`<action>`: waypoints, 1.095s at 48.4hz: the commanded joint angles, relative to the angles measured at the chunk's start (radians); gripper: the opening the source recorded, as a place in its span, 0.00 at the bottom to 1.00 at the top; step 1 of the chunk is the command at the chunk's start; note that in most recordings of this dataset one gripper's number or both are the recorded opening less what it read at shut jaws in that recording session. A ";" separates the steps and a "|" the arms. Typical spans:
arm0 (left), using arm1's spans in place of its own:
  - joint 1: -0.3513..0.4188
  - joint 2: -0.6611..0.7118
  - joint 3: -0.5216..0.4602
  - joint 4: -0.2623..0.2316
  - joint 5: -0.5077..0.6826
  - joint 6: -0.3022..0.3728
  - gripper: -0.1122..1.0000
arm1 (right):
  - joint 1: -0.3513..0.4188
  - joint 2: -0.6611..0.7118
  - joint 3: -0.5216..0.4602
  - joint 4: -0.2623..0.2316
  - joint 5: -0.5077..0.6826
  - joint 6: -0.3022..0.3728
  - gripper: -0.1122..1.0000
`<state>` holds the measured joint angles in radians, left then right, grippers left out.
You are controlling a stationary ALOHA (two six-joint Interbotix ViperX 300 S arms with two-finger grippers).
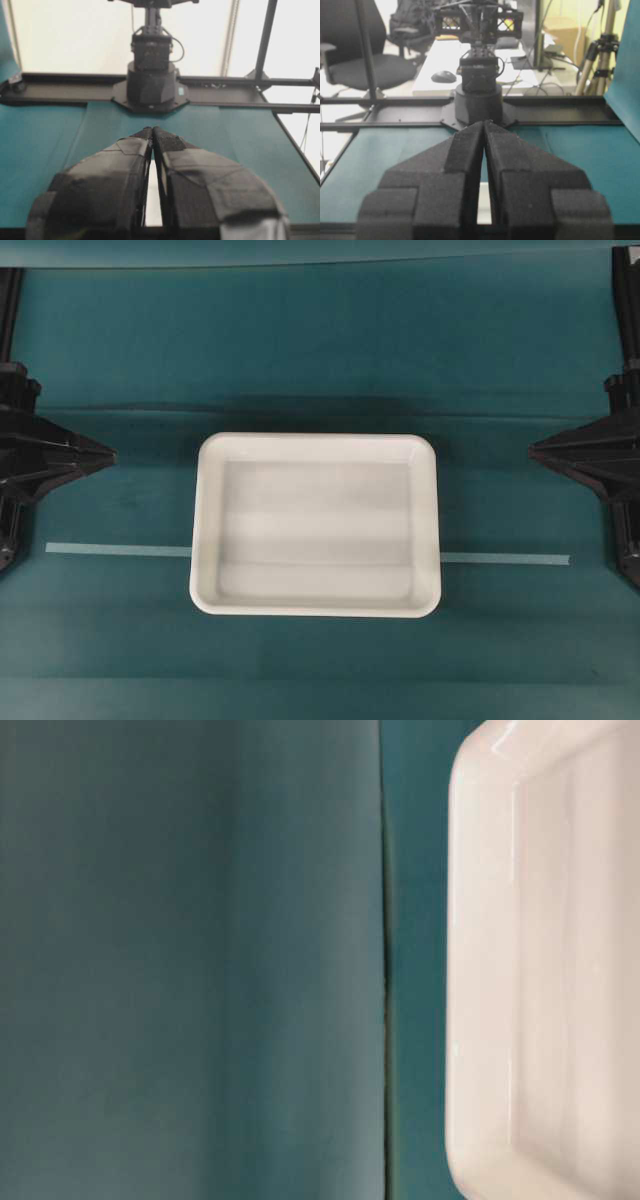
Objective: Lift the white case with both hands.
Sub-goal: 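Move both grippers inward from rest toward the white tray's short sides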
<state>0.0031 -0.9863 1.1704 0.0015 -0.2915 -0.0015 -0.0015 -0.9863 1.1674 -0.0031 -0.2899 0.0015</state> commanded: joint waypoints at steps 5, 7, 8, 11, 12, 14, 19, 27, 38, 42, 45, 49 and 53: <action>-0.028 0.064 -0.066 0.009 0.000 -0.153 0.18 | 0.008 0.005 -0.028 0.094 -0.006 0.052 0.12; -0.028 0.077 -0.077 0.011 0.000 -0.202 0.13 | 0.002 0.005 -0.031 0.129 -0.003 0.084 0.10; -0.028 0.083 -0.083 0.012 0.000 -0.225 0.11 | -0.002 0.005 -0.031 0.146 0.000 0.101 0.10; -0.028 0.103 -0.100 0.015 0.000 -0.302 0.08 | -0.008 0.005 -0.031 0.192 0.021 0.155 0.10; -0.028 0.106 -0.104 0.015 0.000 -0.324 0.08 | -0.009 0.005 -0.031 0.207 0.032 0.173 0.10; -0.029 0.114 -0.114 0.015 0.000 -0.364 0.08 | -0.014 0.008 -0.032 0.245 0.066 0.227 0.10; -0.031 0.123 -0.129 0.015 0.002 -0.500 0.08 | -0.021 0.009 -0.032 0.348 0.153 0.364 0.10; -0.029 0.121 -0.127 0.015 0.021 -0.828 0.08 | -0.044 0.011 -0.028 0.416 0.267 0.572 0.10; -0.037 0.153 -0.130 0.015 0.163 -1.126 0.08 | -0.066 0.017 -0.025 0.416 0.350 0.770 0.10; -0.035 0.169 -0.127 0.015 0.195 -1.158 0.08 | -0.072 0.029 -0.012 0.416 0.370 0.830 0.10; -0.037 0.179 -0.121 0.015 0.207 -1.164 0.08 | -0.072 0.048 -0.002 0.416 0.379 0.859 0.10; -0.035 0.198 -0.110 0.015 0.210 -1.169 0.08 | -0.071 0.083 0.028 0.416 0.387 0.887 0.10; -0.034 0.210 -0.100 0.015 0.215 -1.170 0.08 | -0.069 0.115 0.051 0.417 0.380 0.897 0.10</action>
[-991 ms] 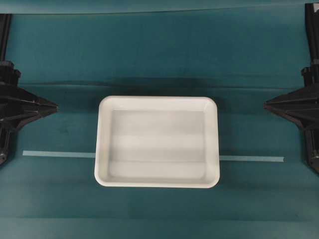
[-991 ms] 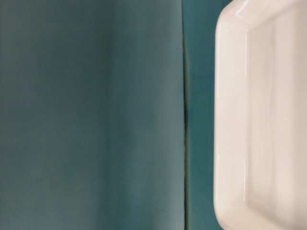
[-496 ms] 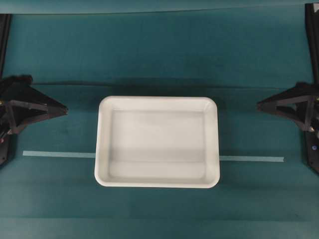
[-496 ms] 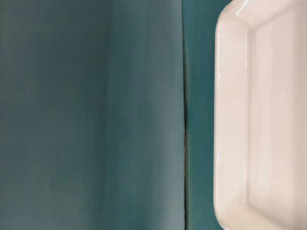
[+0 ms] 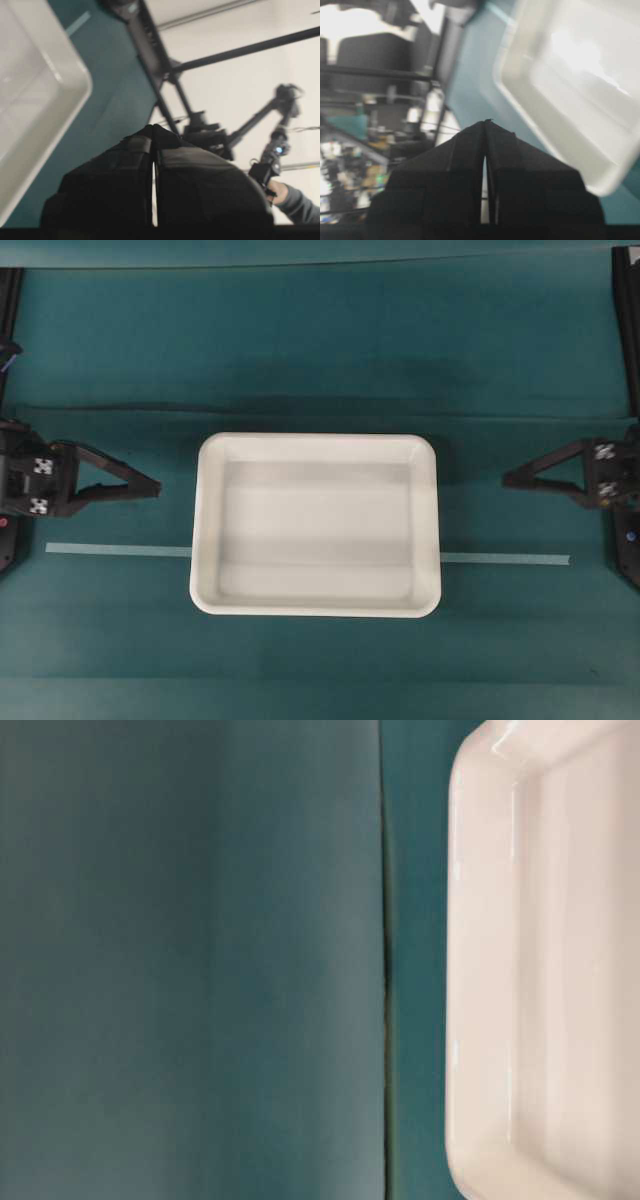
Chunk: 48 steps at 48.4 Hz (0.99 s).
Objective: Lift the white case with both hands.
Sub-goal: 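Move both grippers inward from rest toward the white tray's short sides, then open both grippers and advance them onto the tray's left and right rims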
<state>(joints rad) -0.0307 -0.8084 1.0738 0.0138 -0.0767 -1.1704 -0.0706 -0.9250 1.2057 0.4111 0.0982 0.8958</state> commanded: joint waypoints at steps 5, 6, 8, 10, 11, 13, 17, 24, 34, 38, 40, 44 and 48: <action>0.000 0.046 0.021 0.003 0.002 -0.015 0.08 | 0.000 0.097 0.025 0.002 -0.017 0.008 0.11; -0.002 0.049 0.029 0.003 0.003 -0.018 0.08 | 0.000 0.106 0.028 0.003 -0.020 0.009 0.11; -0.002 0.052 0.046 0.003 0.002 -0.029 0.08 | 0.000 0.123 0.029 0.002 -0.026 0.009 0.14; -0.002 0.055 0.064 0.003 0.002 -0.041 0.08 | 0.000 0.137 0.029 0.002 -0.034 0.008 0.17; -0.002 0.057 0.075 0.003 -0.002 -0.048 0.08 | 0.002 0.143 0.029 0.002 -0.037 0.008 0.19; 0.002 0.060 0.097 0.003 -0.003 -0.061 0.09 | 0.002 0.155 0.031 0.002 -0.046 0.008 0.25; 0.011 0.063 0.126 0.003 -0.005 -0.064 0.14 | 0.002 0.175 0.035 0.002 -0.067 0.009 0.41; 0.026 0.075 0.141 0.003 0.003 -0.069 0.39 | -0.005 0.210 0.037 -0.002 -0.092 0.005 0.77; 0.021 0.101 0.141 0.003 0.018 -0.087 0.92 | -0.031 0.250 0.038 -0.002 -0.091 0.006 0.92; 0.020 0.132 0.147 0.003 0.015 -0.087 0.98 | -0.031 0.258 0.038 -0.002 -0.086 0.009 0.92; 0.020 0.150 0.150 0.003 0.011 -0.087 0.96 | -0.029 0.262 0.040 -0.002 -0.084 0.011 0.92; 0.021 0.195 0.164 0.008 -0.026 -0.086 0.92 | -0.023 0.273 0.046 -0.002 -0.089 0.008 0.92; 0.029 0.249 0.190 0.008 -0.123 -0.086 0.93 | -0.014 0.282 0.066 -0.002 -0.109 0.008 0.92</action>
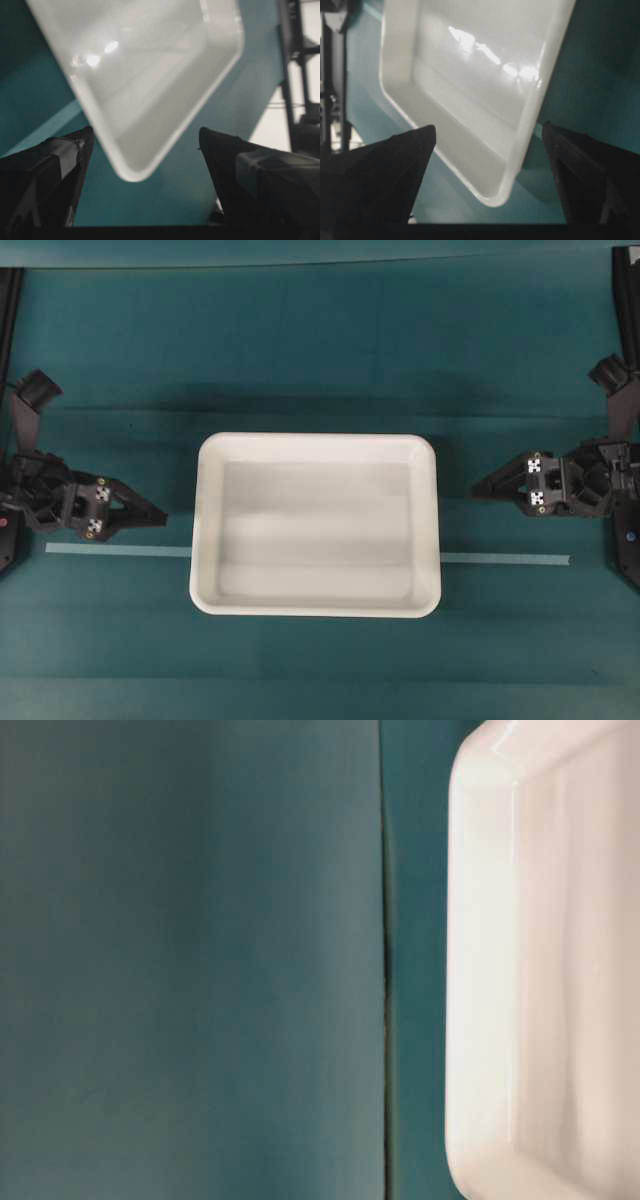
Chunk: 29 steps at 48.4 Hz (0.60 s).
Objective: Lift the white case with both hands.
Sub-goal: 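Open both grippers and advance them onto the tray's left and right rims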
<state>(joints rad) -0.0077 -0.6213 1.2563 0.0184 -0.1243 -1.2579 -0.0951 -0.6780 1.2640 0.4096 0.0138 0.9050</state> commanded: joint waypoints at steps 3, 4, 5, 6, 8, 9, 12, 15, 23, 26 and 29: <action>0.017 0.100 0.023 0.005 -0.143 0.002 0.94 | 0.021 0.048 0.028 0.003 -0.057 0.003 0.92; 0.021 0.112 0.026 0.003 -0.161 0.003 0.94 | 0.026 0.055 0.037 0.006 -0.075 0.006 0.92; 0.023 0.124 0.028 0.003 -0.178 0.002 0.94 | 0.028 0.061 0.043 0.009 -0.087 0.009 0.92; 0.028 0.137 0.031 0.003 -0.193 0.003 0.94 | 0.031 0.071 0.049 0.011 -0.101 0.014 0.92; 0.032 0.161 0.034 0.003 -0.221 0.003 0.94 | 0.032 0.089 0.058 0.014 -0.130 0.028 0.92; 0.032 0.173 0.035 0.003 -0.232 0.003 0.94 | 0.035 0.098 0.063 0.014 -0.147 0.035 0.92; 0.034 0.207 0.037 0.003 -0.265 0.006 0.94 | 0.044 0.130 0.072 0.012 -0.209 0.057 0.92; 0.034 0.241 0.037 0.003 -0.298 0.012 0.94 | 0.060 0.166 0.080 0.012 -0.276 0.080 0.92; 0.043 0.348 0.029 0.003 -0.394 0.028 0.94 | 0.115 0.272 0.081 0.014 -0.402 0.135 0.92; 0.046 0.385 0.028 0.003 -0.425 0.028 0.94 | 0.137 0.319 0.081 0.012 -0.449 0.153 0.92; 0.048 0.419 0.025 0.003 -0.451 0.029 0.94 | 0.150 0.359 0.080 0.012 -0.485 0.167 0.92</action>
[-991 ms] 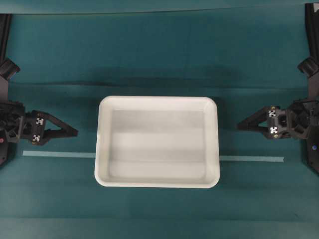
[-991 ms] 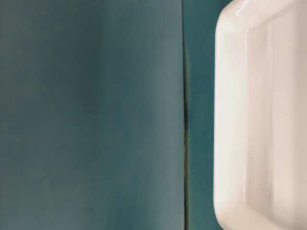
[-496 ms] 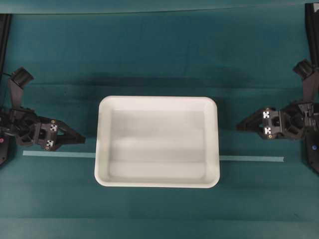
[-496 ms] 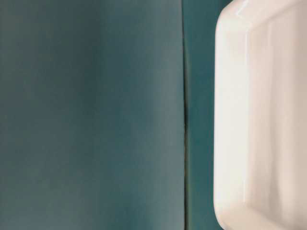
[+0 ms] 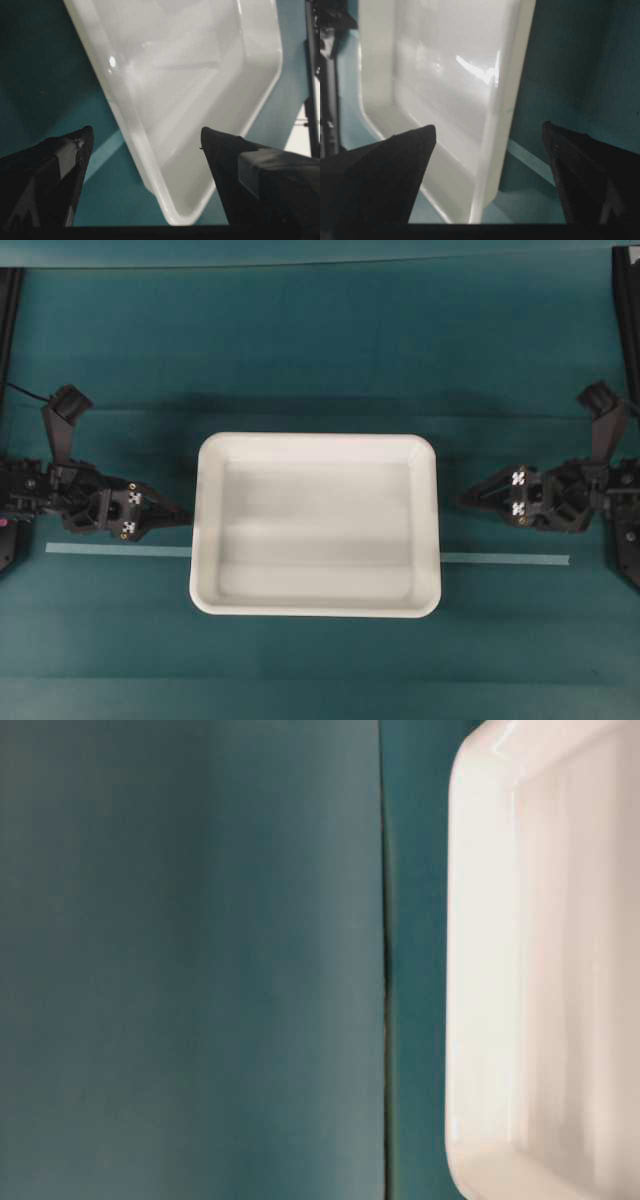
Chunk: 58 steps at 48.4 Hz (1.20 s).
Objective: Lift the white case with both hands.
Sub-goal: 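Open both grippers and advance them onto the tray's left and right rims, then close both grippers on the tray's side rims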
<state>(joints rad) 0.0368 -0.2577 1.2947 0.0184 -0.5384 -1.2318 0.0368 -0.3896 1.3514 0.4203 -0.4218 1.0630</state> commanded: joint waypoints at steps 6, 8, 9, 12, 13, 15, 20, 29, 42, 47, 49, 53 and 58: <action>0.003 0.107 -0.021 0.003 -0.071 0.006 0.94 | 0.025 0.140 -0.012 0.002 -0.104 0.035 0.92; 0.005 0.121 -0.026 0.003 -0.078 0.006 0.94 | 0.028 0.160 -0.017 0.002 -0.121 0.043 0.92; 0.006 0.127 -0.028 0.003 -0.080 0.008 0.94 | 0.029 0.167 -0.020 0.002 -0.130 0.046 0.92; 0.012 0.141 -0.037 0.003 -0.084 0.012 0.94 | 0.031 0.192 -0.029 0.002 -0.147 0.049 0.92; 0.012 0.146 -0.040 0.003 -0.086 0.015 0.94 | 0.031 0.198 -0.032 0.002 -0.150 0.051 0.92; 0.018 0.153 -0.048 0.003 -0.086 0.023 0.94 | 0.031 0.213 -0.040 0.002 -0.155 0.051 0.92; 0.031 0.170 -0.069 0.003 -0.086 0.038 0.94 | 0.031 0.255 -0.063 0.000 -0.160 0.051 0.92; 0.029 0.187 -0.084 0.003 -0.086 0.041 0.94 | 0.035 0.302 -0.101 -0.002 -0.167 0.051 0.91; 0.031 0.189 -0.086 0.003 -0.086 0.041 0.93 | 0.035 0.356 -0.143 -0.002 -0.170 0.049 0.90; 0.029 0.189 -0.086 0.003 -0.083 0.041 0.93 | 0.035 0.365 -0.152 -0.002 -0.170 0.051 0.90; 0.029 0.189 -0.084 0.003 -0.081 0.041 0.93 | 0.035 0.365 -0.153 0.000 -0.170 0.051 0.90; 0.029 0.189 -0.083 0.003 -0.081 0.041 0.93 | 0.035 0.365 -0.153 0.003 -0.170 0.052 0.90; 0.029 0.187 -0.081 0.003 -0.080 0.041 0.93 | 0.032 0.365 -0.153 0.003 -0.172 0.054 0.90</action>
<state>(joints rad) 0.0675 -0.0905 1.2195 0.0199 -0.6136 -1.1934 0.0690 -0.0506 1.2088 0.4218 -0.5829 1.1152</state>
